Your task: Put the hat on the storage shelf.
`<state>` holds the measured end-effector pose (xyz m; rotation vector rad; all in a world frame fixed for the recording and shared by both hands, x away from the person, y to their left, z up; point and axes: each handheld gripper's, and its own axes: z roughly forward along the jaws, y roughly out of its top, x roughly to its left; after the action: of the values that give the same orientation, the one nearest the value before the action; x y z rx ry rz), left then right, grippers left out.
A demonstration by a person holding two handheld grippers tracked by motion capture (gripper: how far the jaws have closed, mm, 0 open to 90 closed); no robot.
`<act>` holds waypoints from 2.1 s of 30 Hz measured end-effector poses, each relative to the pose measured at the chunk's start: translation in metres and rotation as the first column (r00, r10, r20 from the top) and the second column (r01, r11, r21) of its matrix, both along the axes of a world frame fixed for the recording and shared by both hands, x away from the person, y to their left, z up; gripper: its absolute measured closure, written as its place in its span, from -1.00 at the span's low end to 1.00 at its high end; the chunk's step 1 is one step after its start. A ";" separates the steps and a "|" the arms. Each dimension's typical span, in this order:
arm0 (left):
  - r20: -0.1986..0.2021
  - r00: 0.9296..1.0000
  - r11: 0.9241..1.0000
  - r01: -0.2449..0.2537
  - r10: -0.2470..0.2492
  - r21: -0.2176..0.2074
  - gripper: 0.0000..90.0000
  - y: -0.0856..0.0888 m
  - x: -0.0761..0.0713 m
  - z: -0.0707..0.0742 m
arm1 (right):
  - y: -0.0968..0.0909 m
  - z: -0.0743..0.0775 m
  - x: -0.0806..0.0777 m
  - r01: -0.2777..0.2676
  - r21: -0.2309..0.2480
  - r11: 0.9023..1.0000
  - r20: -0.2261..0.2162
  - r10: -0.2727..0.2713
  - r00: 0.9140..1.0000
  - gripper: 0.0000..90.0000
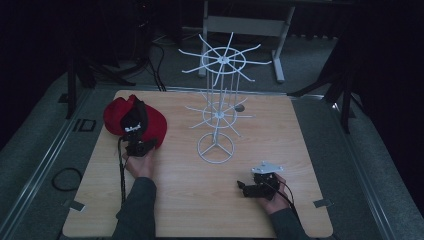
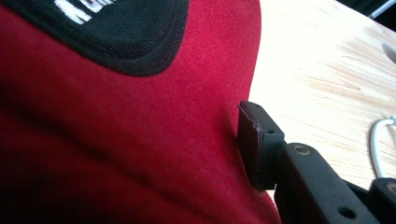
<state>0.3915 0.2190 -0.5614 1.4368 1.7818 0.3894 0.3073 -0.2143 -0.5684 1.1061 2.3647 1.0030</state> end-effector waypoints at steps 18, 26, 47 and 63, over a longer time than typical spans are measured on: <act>-0.052 0.988 0.989 0.143 -0.144 -0.021 0.51 0.017 -0.002 0.005 | 0.000 0.000 0.000 0.000 0.000 1.000 0.000 0.000 1.000 -0.63; -0.073 0.989 0.991 0.126 -0.129 -0.039 0.35 0.017 -0.001 0.003 | 0.000 0.000 0.000 0.000 0.000 1.000 0.000 0.000 1.000 -0.63; 0.015 1.000 0.999 -0.019 0.020 -0.050 0.67 0.008 -0.021 0.000 | 0.000 0.000 0.000 -0.001 0.000 1.000 0.002 0.001 1.000 -0.63; 0.151 0.988 1.000 0.026 -0.027 0.004 0.92 0.002 -0.028 0.002 | 0.000 0.000 0.000 -0.001 0.000 1.000 0.002 0.001 1.000 -0.63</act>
<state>0.3632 0.2211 -0.5595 1.3930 1.6400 0.4732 0.3074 -0.2144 -0.5685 1.1039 2.3641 1.0038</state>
